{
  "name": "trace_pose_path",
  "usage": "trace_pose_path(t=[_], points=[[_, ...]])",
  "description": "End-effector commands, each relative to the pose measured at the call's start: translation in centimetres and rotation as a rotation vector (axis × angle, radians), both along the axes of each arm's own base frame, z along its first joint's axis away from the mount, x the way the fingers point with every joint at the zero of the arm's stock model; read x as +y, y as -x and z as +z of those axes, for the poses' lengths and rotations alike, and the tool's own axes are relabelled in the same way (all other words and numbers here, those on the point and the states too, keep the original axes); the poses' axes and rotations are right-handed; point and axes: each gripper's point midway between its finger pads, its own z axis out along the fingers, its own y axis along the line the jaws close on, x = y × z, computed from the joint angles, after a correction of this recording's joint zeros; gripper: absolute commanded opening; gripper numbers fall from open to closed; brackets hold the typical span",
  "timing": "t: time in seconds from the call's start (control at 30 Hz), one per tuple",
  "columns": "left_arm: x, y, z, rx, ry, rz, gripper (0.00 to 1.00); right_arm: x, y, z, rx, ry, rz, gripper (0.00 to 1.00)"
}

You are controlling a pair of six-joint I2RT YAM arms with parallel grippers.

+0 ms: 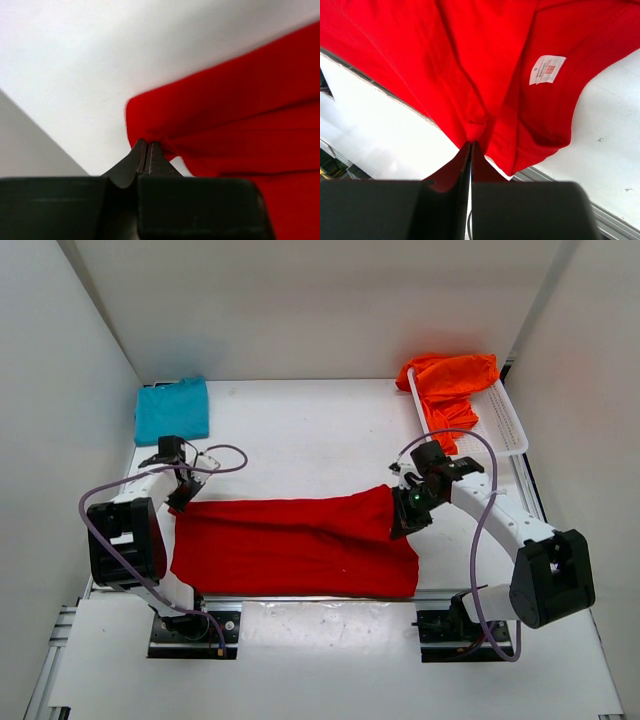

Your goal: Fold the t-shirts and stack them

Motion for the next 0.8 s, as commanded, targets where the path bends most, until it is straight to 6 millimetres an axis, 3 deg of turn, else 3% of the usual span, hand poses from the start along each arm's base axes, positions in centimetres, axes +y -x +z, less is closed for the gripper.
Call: trace_pose_path(t=[0.0,0.3,0.37,0.4,0.43,0.5,0.6,0.77], points=[[1.0,-2.5,3.4,-0.108,-0.012,0.009,0.0,0.3,0.5,1.6,-0.021,-0.007,0.04,0.0],[0.1,0.1,0.6,-0.005,-0.029,-0.043,0.0,0.4,1.9,0.5,0.042,-0.006,0.085,0.0],[0.1,0.5,0.3,0.009,-0.041,-0.049,0.02,0.1,2.3,-0.1,0.064,0.0,0.09,0.09],[0.3,1.0,0.2,0.018,-0.05,-0.048,0.08,0.3,2.5,-0.1,0.069,-0.004,0.092,0.24],[0.5,1.5,-0.1,0.035,-0.056,-0.042,0.12,0.2,2.6,0.1,0.08,-0.015,0.09,0.31],[0.9,1.6,0.0,0.03,-0.063,-0.032,0.38,0.1,3.1,-0.2,0.091,-0.02,0.084,0.42],[1.7,1.9,0.6,0.027,-0.075,-0.006,0.58,-0.3,3.0,0.1,0.067,-0.018,0.075,0.45],[3.2,1.1,3.2,-0.022,-0.07,0.054,0.61,-0.7,2.5,0.4,0.022,-0.012,0.037,0.43]])
